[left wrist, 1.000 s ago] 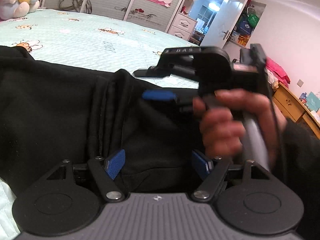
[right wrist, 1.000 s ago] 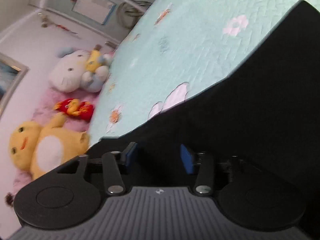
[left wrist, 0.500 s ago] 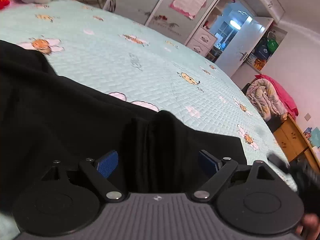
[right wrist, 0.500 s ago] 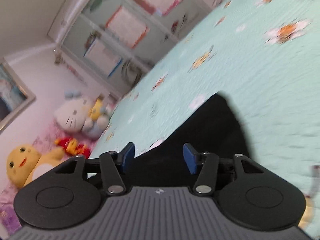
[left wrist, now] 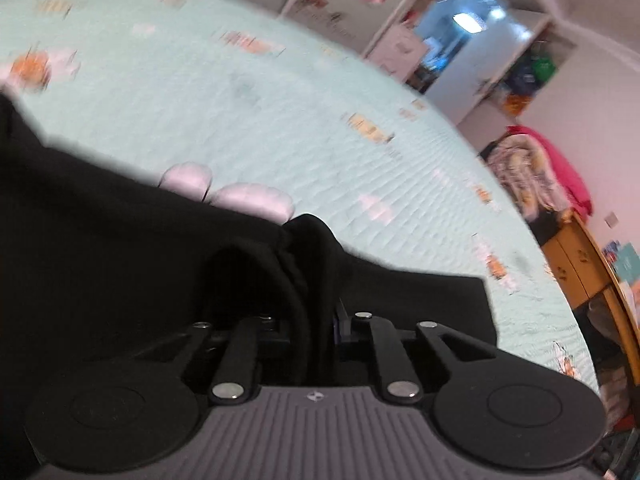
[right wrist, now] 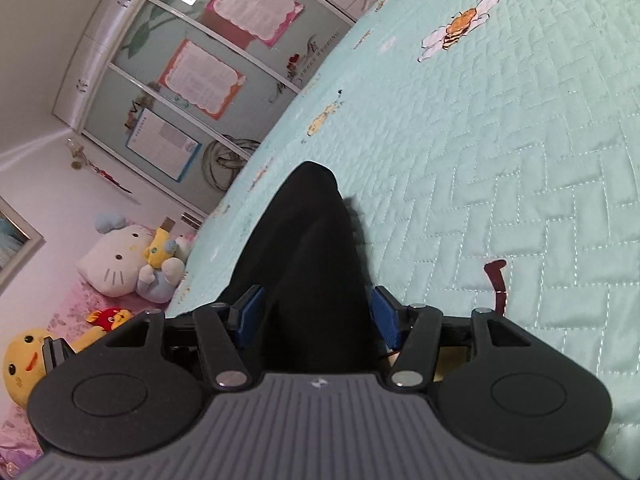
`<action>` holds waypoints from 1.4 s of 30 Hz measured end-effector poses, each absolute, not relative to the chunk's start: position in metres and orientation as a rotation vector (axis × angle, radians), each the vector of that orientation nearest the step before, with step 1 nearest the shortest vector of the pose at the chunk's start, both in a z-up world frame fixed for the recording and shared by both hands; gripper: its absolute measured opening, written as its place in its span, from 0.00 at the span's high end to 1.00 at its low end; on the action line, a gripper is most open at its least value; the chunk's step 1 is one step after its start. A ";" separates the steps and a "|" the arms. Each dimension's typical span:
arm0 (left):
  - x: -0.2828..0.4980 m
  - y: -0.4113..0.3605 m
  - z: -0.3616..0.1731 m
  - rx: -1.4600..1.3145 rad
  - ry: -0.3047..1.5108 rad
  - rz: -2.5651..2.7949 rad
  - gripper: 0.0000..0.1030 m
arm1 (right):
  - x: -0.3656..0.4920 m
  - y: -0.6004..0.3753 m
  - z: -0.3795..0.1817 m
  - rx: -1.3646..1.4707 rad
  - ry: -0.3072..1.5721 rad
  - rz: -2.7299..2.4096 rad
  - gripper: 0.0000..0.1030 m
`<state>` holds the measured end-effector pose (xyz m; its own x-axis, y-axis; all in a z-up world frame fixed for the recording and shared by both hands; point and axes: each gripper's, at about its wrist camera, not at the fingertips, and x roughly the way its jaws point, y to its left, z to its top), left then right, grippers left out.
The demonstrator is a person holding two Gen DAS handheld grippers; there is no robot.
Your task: Fold clothes
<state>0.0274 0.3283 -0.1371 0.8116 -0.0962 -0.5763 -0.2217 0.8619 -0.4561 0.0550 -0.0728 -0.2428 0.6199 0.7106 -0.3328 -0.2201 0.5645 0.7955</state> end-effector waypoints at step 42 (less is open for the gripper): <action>-0.256 0.448 -0.123 -0.727 0.489 0.623 0.34 | -0.005 0.111 -0.184 0.083 0.622 0.775 0.35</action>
